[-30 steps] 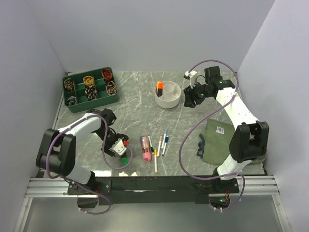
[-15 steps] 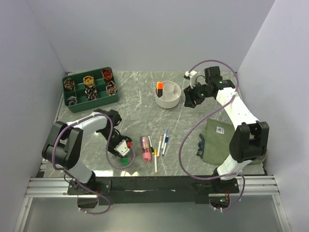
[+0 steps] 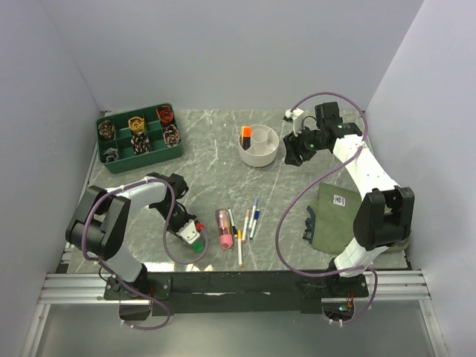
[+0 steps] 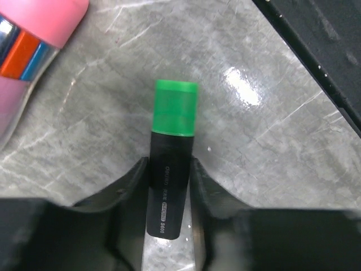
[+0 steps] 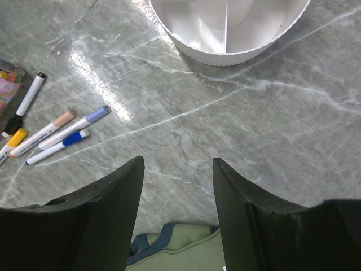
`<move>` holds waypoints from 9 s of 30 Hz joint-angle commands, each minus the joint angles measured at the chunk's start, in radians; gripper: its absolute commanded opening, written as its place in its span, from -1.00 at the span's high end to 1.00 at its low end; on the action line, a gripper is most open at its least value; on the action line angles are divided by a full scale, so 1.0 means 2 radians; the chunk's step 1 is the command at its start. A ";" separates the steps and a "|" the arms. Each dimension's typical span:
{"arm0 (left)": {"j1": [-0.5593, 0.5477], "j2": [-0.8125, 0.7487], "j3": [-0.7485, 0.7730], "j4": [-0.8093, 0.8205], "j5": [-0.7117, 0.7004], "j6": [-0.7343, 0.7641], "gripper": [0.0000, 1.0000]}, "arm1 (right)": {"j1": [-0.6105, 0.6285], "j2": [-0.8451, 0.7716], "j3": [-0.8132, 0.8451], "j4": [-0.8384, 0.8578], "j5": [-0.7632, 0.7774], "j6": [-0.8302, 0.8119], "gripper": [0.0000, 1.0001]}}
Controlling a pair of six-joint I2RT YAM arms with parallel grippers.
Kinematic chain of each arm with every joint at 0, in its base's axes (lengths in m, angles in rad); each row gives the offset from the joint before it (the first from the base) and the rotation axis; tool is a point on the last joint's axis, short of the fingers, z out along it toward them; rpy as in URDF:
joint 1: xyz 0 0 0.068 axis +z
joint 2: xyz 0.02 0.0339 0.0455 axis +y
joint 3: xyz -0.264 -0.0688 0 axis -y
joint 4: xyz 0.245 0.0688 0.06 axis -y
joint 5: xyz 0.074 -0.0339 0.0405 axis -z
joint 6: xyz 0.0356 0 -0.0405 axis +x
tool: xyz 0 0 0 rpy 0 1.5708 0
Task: Sort the stationery into containers
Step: Pick up the pen from the center of the board, then place the pen in the storage box, then pick up the pen from the center of the board.
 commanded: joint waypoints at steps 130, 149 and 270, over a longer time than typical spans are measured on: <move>0.043 0.168 0.262 0.860 0.090 -1.241 -0.98 | 0.107 0.243 0.345 0.174 0.086 0.354 1.00; 0.078 -0.019 0.146 0.632 0.015 -1.104 -0.99 | 0.123 0.113 0.025 0.526 0.092 0.263 1.00; -0.227 0.197 0.267 0.374 -0.283 -1.147 0.15 | -0.047 -0.405 -0.298 0.226 0.132 0.339 -0.20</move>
